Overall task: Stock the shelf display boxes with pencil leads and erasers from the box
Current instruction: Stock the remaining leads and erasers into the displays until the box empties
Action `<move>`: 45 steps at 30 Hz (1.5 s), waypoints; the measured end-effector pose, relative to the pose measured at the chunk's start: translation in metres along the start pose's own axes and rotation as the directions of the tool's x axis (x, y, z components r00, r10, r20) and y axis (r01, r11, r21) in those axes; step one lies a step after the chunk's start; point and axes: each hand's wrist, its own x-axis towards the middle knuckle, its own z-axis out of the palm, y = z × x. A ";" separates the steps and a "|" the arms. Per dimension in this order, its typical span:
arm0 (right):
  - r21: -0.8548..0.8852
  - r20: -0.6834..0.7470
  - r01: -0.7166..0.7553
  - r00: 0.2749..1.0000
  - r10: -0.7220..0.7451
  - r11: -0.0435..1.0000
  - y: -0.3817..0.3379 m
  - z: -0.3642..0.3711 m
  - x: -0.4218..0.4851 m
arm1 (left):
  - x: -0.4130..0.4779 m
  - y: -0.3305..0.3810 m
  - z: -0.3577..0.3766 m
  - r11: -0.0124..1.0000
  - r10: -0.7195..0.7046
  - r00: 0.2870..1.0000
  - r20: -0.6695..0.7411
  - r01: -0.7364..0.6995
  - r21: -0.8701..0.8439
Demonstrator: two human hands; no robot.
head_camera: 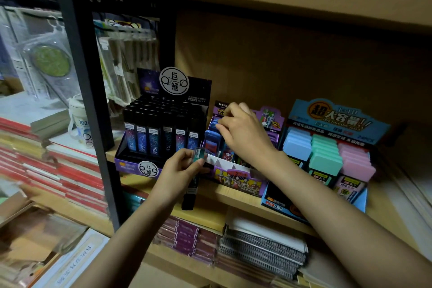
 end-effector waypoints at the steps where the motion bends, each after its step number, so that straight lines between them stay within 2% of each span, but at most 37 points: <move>1: 0.055 -0.002 -0.023 1.000 0.023 0.998 0.001 -0.002 -0.001 | -0.001 0.001 -0.002 1.000 0.001 1.000 -0.005 -0.001 -0.016; 3: 0.198 -0.049 -0.043 0.997 0.053 0.979 0.002 -0.007 -0.003 | -0.003 0.002 -0.006 0.999 0.018 1.000 -0.010 -0.019 -0.029; 5: 0.269 -0.098 0.003 0.995 0.024 0.963 -0.004 -0.010 -0.009 | -0.006 0.003 -0.009 0.999 0.044 0.999 -0.015 -0.044 -0.026; 8: 0.091 -0.077 0.043 0.996 -0.036 0.995 -0.012 -0.002 -0.014 | -0.010 0.006 -0.009 0.997 0.056 0.998 -0.029 -0.058 -0.054; 10: -0.010 -0.084 -0.016 0.996 0.015 1.000 -0.011 0.002 -0.012 | -0.012 0.009 -0.008 0.995 0.057 0.998 -0.037 -0.060 -0.083; 13: -0.067 -0.103 -0.098 0.991 0.091 0.993 -0.008 0.004 -0.006 | -0.016 0.011 -0.008 0.995 0.043 0.999 -0.032 -0.045 -0.089; 18: -0.090 -0.063 -0.029 0.998 0.024 0.996 -0.014 0.001 -0.006 | -0.022 0.013 -0.013 0.991 -0.003 0.999 -0.041 -0.003 -0.137; 19: -0.032 -0.103 -0.026 0.994 0.023 0.999 -0.016 -0.003 -0.009 | -0.024 0.013 -0.013 0.990 -0.002 0.999 -0.038 -0.003 -0.140; 20: 0.103 -0.144 -0.050 0.987 0.065 0.993 -0.022 -0.007 -0.014 | -0.026 0.013 -0.013 0.990 0.003 1.000 -0.028 -0.007 -0.143; 21: 0.308 -0.137 -0.090 0.981 0.138 0.947 -0.029 -0.012 -0.020 | -0.028 0.013 -0.013 0.990 0.011 1.000 -0.016 -0.013 -0.143; 22: 0.523 -0.056 -0.136 0.980 0.193 0.841 -0.036 -0.017 -0.028 | -0.032 0.014 -0.012 0.991 0.023 1.000 0.001 -0.022 -0.133; 23: 0.676 0.072 -0.201 0.976 0.207 0.709 -0.044 -0.020 -0.036 | -0.036 0.015 -0.011 0.993 0.034 0.999 0.017 -0.032 -0.117; 24: 0.747 0.191 -0.271 0.962 0.195 0.607 -0.050 -0.022 -0.044 | -0.039 0.015 -0.010 0.994 0.042 0.998 0.036 -0.038 -0.103; 26: 0.784 0.304 -0.351 0.936 0.177 0.511 -0.057 -0.023 -0.056 | -0.048 0.015 -0.009 0.995 0.050 0.997 0.067 -0.044 -0.090; 29: 0.856 0.269 -0.360 0.923 0.276 0.372 -0.057 -0.027 -0.063 | -0.061 0.013 -0.014 0.999 0.029 0.992 0.119 -0.032 0.022; 32: 0.910 0.280 -0.379 0.862 0.422 0.170 -0.049 -0.029 -0.069 | -0.072 0.007 -0.029 0.995 0.001 0.994 0.113 -0.012 0.096; 34: 0.922 0.316 -0.382 0.842 0.437 0.069 -0.047 -0.027 -0.075 | -0.076 0.004 -0.039 1.000 -0.005 0.999 0.054 0.006 -0.009; 36: 0.919 0.362 -0.395 0.841 0.402 -0.001 -0.052 -0.023 -0.082 | -0.077 0.005 -0.045 0.982 -0.014 1.000 -0.005 0.013 -0.189; 38: 0.899 0.412 -0.438 0.849 0.330 0.004 -0.061 -0.017 -0.089 | -0.074 0.009 -0.049 0.933 -0.031 0.997 -0.077 0.001 -0.361; 40: 0.873 0.460 -0.483 0.861 0.215 0.065 -0.074 -0.010 -0.094 | -0.071 0.012 -0.053 0.903 -0.024 0.990 -0.142 -0.039 -0.428; 42: 0.851 0.492 -0.501 0.865 0.095 0.158 -0.088 -0.005 -0.093 | -0.070 0.015 -0.058 0.943 0.022 0.985 -0.172 -0.077 -0.325; 45: 0.843 0.454 -0.454 0.888 0.071 0.288 -0.100 -0.010 -0.071 | -0.067 0.021 -0.067 0.991 0.126 0.985 -0.120 -0.129 -0.023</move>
